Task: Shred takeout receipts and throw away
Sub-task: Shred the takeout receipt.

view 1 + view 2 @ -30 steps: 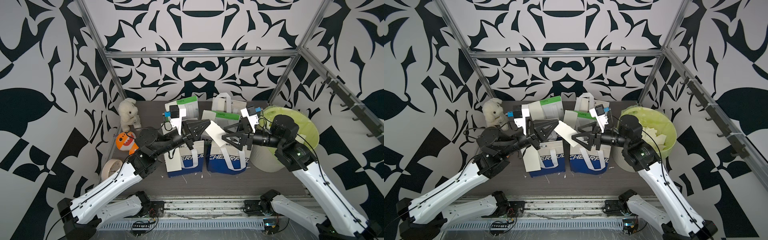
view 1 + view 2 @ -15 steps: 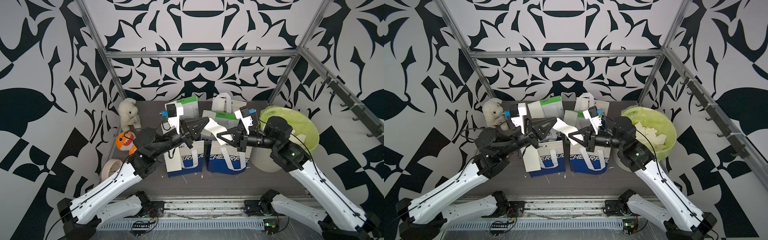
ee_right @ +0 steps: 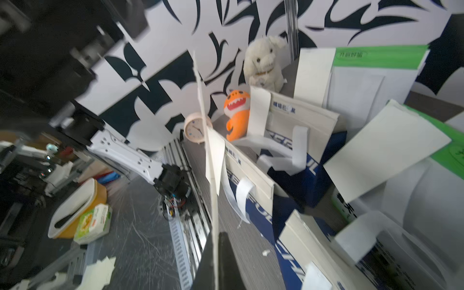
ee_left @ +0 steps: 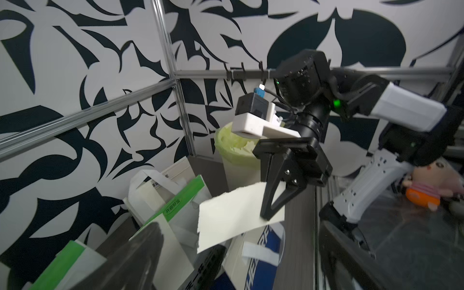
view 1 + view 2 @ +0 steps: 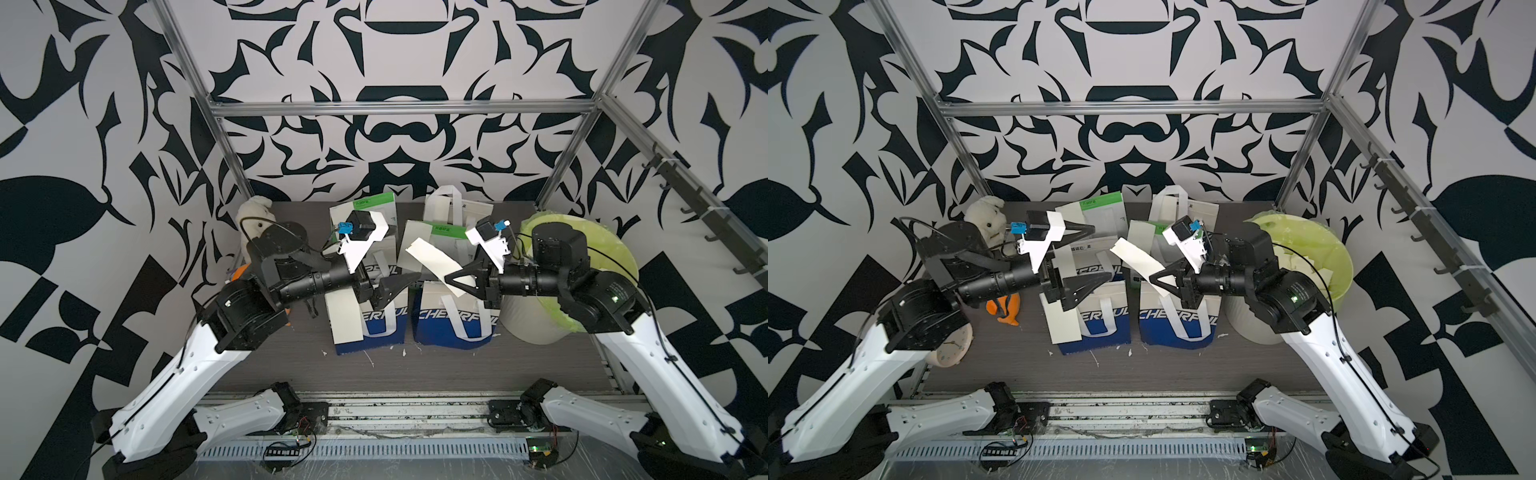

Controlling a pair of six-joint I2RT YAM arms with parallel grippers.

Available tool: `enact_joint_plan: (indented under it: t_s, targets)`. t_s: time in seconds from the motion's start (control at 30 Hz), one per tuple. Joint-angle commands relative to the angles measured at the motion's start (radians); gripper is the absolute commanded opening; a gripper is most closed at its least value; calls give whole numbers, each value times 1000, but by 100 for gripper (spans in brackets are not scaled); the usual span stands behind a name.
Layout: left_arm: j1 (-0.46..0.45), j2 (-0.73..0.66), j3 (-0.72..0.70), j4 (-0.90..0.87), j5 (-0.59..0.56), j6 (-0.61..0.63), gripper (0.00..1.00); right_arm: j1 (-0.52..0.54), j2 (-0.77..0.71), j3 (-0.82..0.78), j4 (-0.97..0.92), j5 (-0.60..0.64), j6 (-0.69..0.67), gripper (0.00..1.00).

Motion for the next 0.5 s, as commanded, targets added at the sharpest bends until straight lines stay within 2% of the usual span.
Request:
enact_joint_plan:
  t_s: [0.0, 0.13, 0.23, 0.3, 0.47]
  targets:
    - [0, 101, 128, -345, 96, 179, 100, 4, 11, 46, -146, 15, -114, 0]
    - [0, 236, 228, -444, 168, 208, 95, 5, 25, 79, -181, 10, -139, 0]
    - [0, 302, 253, -442, 210, 202, 90, 6, 34, 93, -194, -1, -146, 0]
    - [0, 329, 248, -406, 217, 190, 87, 7, 34, 90, -195, -9, -147, 0]
    - [0, 339, 179, -222, 190, 131, 71, 14, 38, 76, -192, -25, -145, 0]
